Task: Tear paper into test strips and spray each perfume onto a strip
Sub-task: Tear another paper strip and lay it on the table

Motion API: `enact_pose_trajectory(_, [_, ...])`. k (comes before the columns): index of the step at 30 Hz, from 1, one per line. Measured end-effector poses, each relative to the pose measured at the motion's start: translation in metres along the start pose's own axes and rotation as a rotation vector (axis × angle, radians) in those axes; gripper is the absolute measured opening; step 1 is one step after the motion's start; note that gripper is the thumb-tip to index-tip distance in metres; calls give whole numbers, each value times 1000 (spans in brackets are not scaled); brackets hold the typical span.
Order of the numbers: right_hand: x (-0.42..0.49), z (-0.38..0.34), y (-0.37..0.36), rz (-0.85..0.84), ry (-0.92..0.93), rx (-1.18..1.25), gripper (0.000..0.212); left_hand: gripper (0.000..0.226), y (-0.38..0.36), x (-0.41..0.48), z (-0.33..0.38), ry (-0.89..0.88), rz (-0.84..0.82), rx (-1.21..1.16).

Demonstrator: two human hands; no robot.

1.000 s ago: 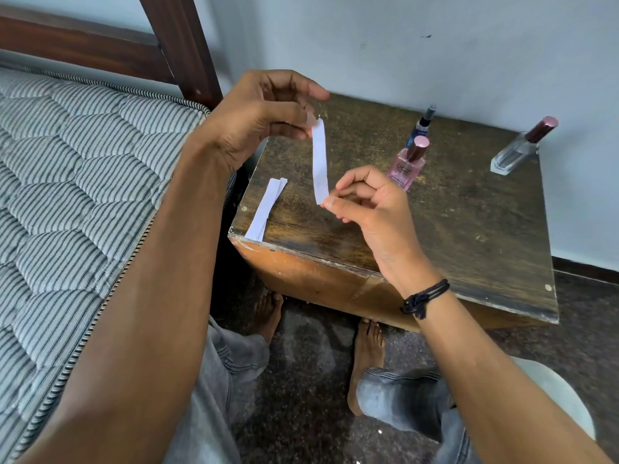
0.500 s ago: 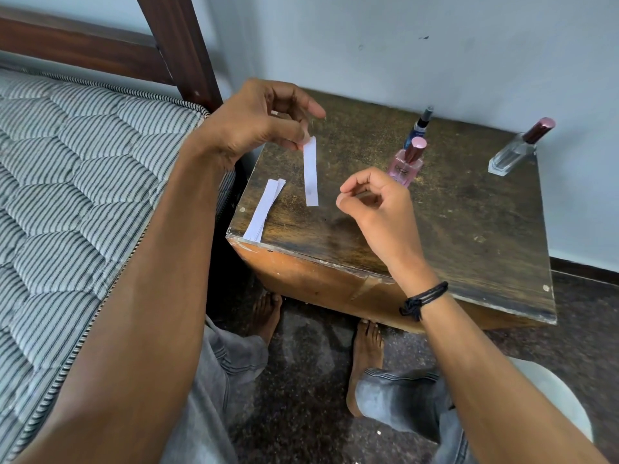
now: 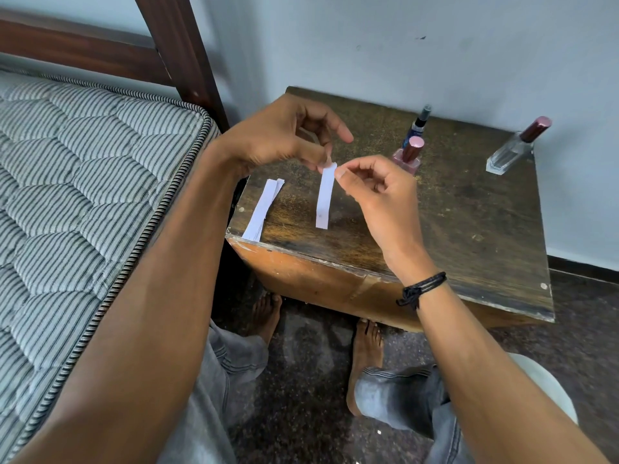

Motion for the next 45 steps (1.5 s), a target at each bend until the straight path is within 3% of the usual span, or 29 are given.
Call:
enact_pose_trajectory(8, [3,-1,-9,-5,-79,-4,3,42,-2,-5,3,9,-49,12])
enact_pose_trajectory(17, [9,-10,-27,18,3,8,8,39,14,-7,-1,14,15,0])
enact_pose_trajectory(21, [16,-6,-34,83,-37,11,13,30,32,-6,-6,13,147,-1])
enact_pose_trajectory(28, [38,12,-56,181,-265,154,13,13,81,-5,-29,36,500,40])
enact_pose_trajectory(31, [52,16,-66,183,-290,103,16,10,92,-9,-41,66,555,132])
enact_pose_trajectory(42, [110,36,-85,114,-206,-173,17,16,77,-7,-70,131,386,548])
enact_pose_trajectory(45, [118,39,-90,112,-135,-215,14,15,69,-5,-69,120,336,550])
Point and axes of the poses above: each hand's wrist, its own x-axis towards the middle knuckle, its own y-axis out of the back of the hand, z = x × y, the point moved 7 cm from there along x, towards the middle knuckle, and after that the axes turned 14 degrees about z, right-handed, at the moved point
